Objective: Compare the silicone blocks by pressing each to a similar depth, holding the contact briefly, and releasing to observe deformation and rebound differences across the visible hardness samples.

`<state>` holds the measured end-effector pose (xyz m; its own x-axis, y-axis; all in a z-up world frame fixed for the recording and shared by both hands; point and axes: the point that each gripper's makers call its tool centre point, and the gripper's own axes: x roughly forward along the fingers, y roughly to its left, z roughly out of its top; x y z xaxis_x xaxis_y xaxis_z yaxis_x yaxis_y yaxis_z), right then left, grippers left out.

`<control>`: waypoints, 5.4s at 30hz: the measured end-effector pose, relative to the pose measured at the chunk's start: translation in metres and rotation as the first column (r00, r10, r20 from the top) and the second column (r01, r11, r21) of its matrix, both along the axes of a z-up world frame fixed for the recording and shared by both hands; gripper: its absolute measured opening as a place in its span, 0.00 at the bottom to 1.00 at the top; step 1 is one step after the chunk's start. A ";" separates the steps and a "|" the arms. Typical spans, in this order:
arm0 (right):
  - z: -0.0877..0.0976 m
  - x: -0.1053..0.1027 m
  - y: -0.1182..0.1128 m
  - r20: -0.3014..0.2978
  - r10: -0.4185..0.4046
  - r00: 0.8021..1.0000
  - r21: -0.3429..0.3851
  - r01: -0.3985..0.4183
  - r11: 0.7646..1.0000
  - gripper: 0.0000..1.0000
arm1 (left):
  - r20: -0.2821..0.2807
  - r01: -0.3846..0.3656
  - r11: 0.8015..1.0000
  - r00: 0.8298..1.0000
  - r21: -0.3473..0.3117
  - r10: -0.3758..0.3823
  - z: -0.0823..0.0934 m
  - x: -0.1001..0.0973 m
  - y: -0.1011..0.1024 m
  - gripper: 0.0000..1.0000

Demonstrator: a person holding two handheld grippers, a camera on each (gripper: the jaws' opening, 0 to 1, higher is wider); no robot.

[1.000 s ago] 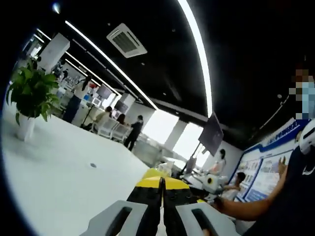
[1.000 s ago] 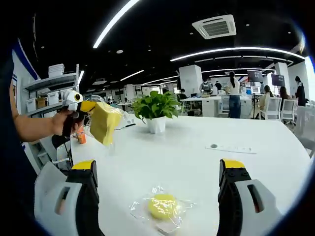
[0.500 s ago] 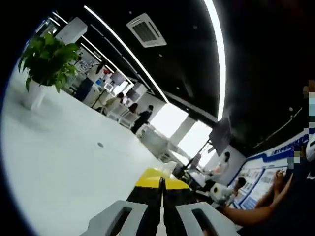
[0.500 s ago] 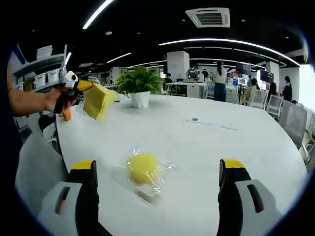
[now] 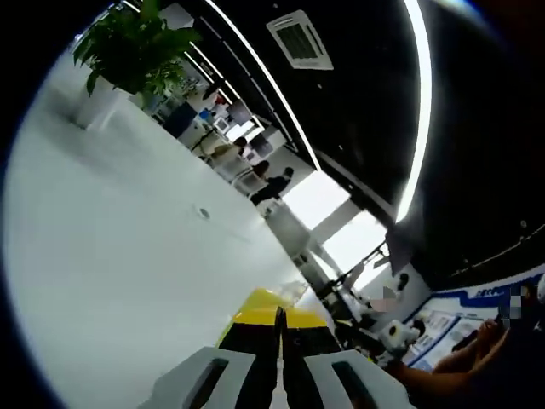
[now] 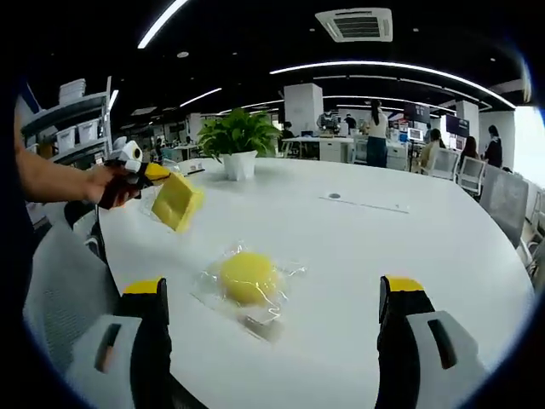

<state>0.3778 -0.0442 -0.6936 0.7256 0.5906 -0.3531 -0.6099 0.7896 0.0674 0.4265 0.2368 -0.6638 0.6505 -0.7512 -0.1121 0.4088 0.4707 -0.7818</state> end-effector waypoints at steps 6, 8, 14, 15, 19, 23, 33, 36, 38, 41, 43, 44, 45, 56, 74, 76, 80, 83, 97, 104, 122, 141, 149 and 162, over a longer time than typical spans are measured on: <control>-0.007 -0.003 -0.001 -0.013 0.008 1.000 0.001 -0.008 1.000 0.96 | -0.073 -0.016 1.000 0.997 0.010 0.017 -0.027 0.004 0.010 0.00; -0.007 -0.004 -0.004 -0.017 0.000 1.000 0.011 0.000 1.000 0.96 | -0.078 -0.026 1.000 0.997 -0.004 0.025 -0.029 0.007 0.013 0.00; -0.014 -0.011 -0.004 -0.036 -0.002 0.999 0.000 0.002 1.000 0.96 | -0.031 -0.021 0.994 0.999 0.106 0.025 -0.050 0.011 0.021 0.00; -0.013 -0.013 -0.004 -0.036 -0.002 0.999 -0.003 0.002 1.000 0.96 | -0.034 -0.011 0.989 0.999 0.145 0.016 -0.057 0.010 0.023 0.00; -0.013 -0.015 -0.005 -0.043 -0.008 0.999 0.006 0.008 1.000 0.96 | -0.022 -0.001 0.964 1.000 0.264 0.007 -0.077 0.011 0.031 0.00; -0.014 -0.018 -0.005 -0.051 -0.010 0.999 0.007 0.011 1.000 0.96 | -0.033 -0.020 0.959 0.999 0.281 0.030 -0.086 0.013 0.037 0.00; -0.014 -0.017 -0.004 -0.046 -0.016 0.999 0.008 0.016 1.000 0.96 | 0.024 0.005 0.867 1.000 0.497 -0.020 -0.112 0.012 0.044 0.00; -0.016 -0.018 -0.004 -0.054 -0.017 0.998 0.011 0.018 1.000 0.96 | 0.053 0.001 0.852 0.998 0.524 -0.034 -0.110 0.014 0.045 0.00; -0.019 -0.019 -0.006 -0.070 -0.022 0.997 0.017 0.024 1.000 0.96 | 0.071 0.001 0.835 0.996 0.551 -0.047 -0.111 0.015 0.045 0.00; -0.019 -0.019 -0.006 -0.073 -0.029 0.997 0.036 0.032 0.999 0.96 | 0.070 -0.001 0.832 0.996 0.555 -0.046 -0.113 0.015 0.047 0.00; -0.019 -0.019 -0.006 -0.075 -0.033 0.997 0.040 0.036 0.999 0.96 | 0.068 0.000 0.830 0.997 0.558 -0.046 -0.114 0.015 0.048 0.00; -0.017 -0.019 -0.005 -0.078 -0.038 0.996 0.057 0.042 0.997 0.96 | 0.077 0.004 0.805 0.995 0.593 -0.061 -0.116 0.013 0.050 0.00; -0.015 -0.019 -0.005 -0.078 -0.039 0.996 0.072 0.045 0.996 0.96 | 0.078 0.003 0.805 0.995 0.594 -0.062 -0.116 0.013 0.049 0.00; -0.009 -0.017 -0.008 -0.073 -0.042 0.996 0.086 0.048 0.995 0.96 | 0.098 -0.036 0.787 0.995 0.616 -0.031 -0.113 0.015 0.060 0.14; -0.016 0.006 -0.007 -0.066 -0.032 0.997 0.069 0.037 0.997 0.96 | 0.257 -0.223 0.764 0.963 0.606 0.077 -0.061 -0.022 0.115 0.94; -0.017 0.004 -0.007 -0.072 -0.028 0.997 0.063 0.032 0.998 0.96 | 0.252 -0.212 0.754 0.966 0.622 0.065 -0.062 -0.033 0.113 0.99; -0.016 0.002 -0.008 -0.060 -0.014 0.998 0.050 0.017 0.999 0.96 | 0.277 -0.215 0.743 0.960 0.634 0.042 -0.053 -0.053 0.116 1.00; -0.015 0.001 -0.013 -0.055 -0.010 0.998 0.048 0.013 0.999 0.96 | 0.309 -0.263 0.762 0.947 0.591 0.087 -0.042 -0.060 0.125 1.00; -0.032 -0.003 -0.008 -0.089 0.028 0.996 -0.001 -0.028 1.000 0.96 | 0.280 -0.264 0.778 0.953 0.570 0.118 -0.041 -0.069 0.130 1.00; -0.034 0.001 -0.006 -0.084 0.042 0.996 -0.030 -0.045 0.999 0.96 | 0.243 -0.230 0.781 0.965 0.581 0.104 -0.053 -0.077 0.128 1.00; -0.035 0.008 -0.013 -0.081 0.002 0.997 -0.017 -0.003 1.000 0.96 | 0.186 -0.172 0.841 0.979 0.513 0.087 -0.042 -0.061 0.103 1.00; -0.044 0.001 -0.012 -0.121 -0.007 0.993 -0.006 0.006 1.000 0.96 | 0.183 -0.025 0.857 0.980 0.515 -0.082 -0.015 -0.003 -0.006 1.00; -0.044 0.003 -0.015 -0.132 -0.014 0.991 0.008 0.016 1.000 0.96 | 0.136 0.027 0.879 0.985 0.475 -0.104 -0.019 0.019 -0.035 1.00; -0.039 0.003 -0.014 -0.130 -0.018 0.991 0.022 0.021 1.000 0.96 | 0.010 0.088 0.924 0.995 0.373 -0.099 -0.034 0.045 -0.083 1.00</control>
<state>0.3804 -0.0582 -0.7323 0.6862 0.5858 -0.4313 -0.5794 0.7986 0.1629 0.4719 0.1540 -0.6982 0.5862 -0.7168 -0.3776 0.4841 0.6836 -0.5462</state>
